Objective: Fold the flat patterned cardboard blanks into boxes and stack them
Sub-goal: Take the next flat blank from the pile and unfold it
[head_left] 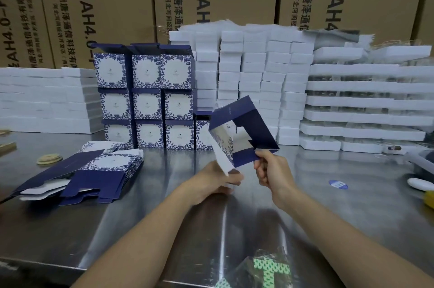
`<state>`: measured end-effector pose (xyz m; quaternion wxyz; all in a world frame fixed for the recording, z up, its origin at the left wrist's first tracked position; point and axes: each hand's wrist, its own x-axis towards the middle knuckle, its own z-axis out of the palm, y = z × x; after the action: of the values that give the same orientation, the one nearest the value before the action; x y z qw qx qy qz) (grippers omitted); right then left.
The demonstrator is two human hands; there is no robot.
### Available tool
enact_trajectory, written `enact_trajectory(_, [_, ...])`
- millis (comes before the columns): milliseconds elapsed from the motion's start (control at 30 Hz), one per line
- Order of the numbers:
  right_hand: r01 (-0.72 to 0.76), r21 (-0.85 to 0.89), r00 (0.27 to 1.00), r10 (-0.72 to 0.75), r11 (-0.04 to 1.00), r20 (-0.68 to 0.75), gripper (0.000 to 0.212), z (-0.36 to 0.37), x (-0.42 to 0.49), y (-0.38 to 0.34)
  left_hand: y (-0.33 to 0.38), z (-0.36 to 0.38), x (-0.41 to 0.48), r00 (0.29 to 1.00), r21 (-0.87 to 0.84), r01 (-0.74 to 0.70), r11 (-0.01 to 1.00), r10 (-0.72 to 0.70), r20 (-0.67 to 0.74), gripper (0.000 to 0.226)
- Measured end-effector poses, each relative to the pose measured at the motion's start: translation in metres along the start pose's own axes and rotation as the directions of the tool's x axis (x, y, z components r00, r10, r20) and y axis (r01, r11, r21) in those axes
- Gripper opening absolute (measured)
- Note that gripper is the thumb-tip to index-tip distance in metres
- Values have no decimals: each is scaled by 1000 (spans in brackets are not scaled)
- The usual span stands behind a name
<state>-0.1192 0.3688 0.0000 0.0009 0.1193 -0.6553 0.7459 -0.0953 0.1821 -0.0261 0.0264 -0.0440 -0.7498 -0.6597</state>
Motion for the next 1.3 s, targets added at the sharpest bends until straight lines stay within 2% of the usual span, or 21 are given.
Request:
enact_trajectory(33, [7,-35,1000,-8,999,-20,45,-4,3,-1,-2,-1,4,997,-3,7,1000,-7,-72,39])
enact_trajectory(100, [29,-128,998,-36,991,-50,45,-12,7,-2,-4,-2,8,964,-42,-2,999,-9,-267,47])
enact_trajectory(167, [63,-219,994,-81,974,-75,43,-20,11,-2,2,-7,7,887,-145,-74,987,-1,-462,51])
enact_trajectory(233, [106,-325,988,-135,940,-70,46,-25,14,1,11,-11,2,832,-224,-159,962,9,-554,43])
enact_trajectory(300, [143,-431,984,-176,891,-36,49,-27,14,6,19,-10,-2,832,-211,-209,955,61,-551,35])
enact_trajectory(400, [176,-534,975,-220,827,-18,61,-25,14,12,27,-2,-7,889,-212,-221,952,107,-445,29])
enact_trajectory(467, [185,-572,969,-245,799,-28,70,-24,15,13,28,3,-10,915,-188,-214,959,129,-382,49])
enact_trajectory(533, [186,-618,962,-271,764,-45,70,-25,15,14,28,4,-12,926,-74,-195,978,158,-344,86])
enact_trajectory(600, [162,-672,956,-283,723,-74,65,-25,14,14,26,5,-15,933,24,-186,982,185,-310,102])
enact_trajectory(667, [139,-712,952,-290,689,-94,63,-25,12,13,23,9,-13,929,97,-161,982,184,-321,82])
enact_trajectory(767, [147,-783,932,-350,604,-95,69,-22,10,13,15,14,-6,872,213,-102,972,190,-451,22])
enact_trajectory(800, [161,-802,921,-379,575,-87,70,-20,8,12,14,15,-6,855,211,-97,973,190,-483,12])
enact_trajectory(933, [228,-825,899,-438,517,-26,73,-14,5,14,16,17,-12,842,148,-99,984,162,-515,20])
enact_trajectory(1067, [308,-809,887,-459,501,53,74,-17,4,14,22,13,-11,897,-49,-131,990,97,-430,27])
enact_trajectory(1133, [350,-769,879,-472,535,72,64,-21,4,12,28,10,-9,908,-178,-173,969,87,-411,43])
enact_trajectory(1267, [413,-648,886,-446,640,125,25,-25,7,12,29,-1,-6,930,-312,-220,924,101,-354,55])
enact_trajectory(1300, [427,-626,885,-444,653,140,26,-26,8,12,28,-4,-5,932,-330,-234,915,115,-343,59])
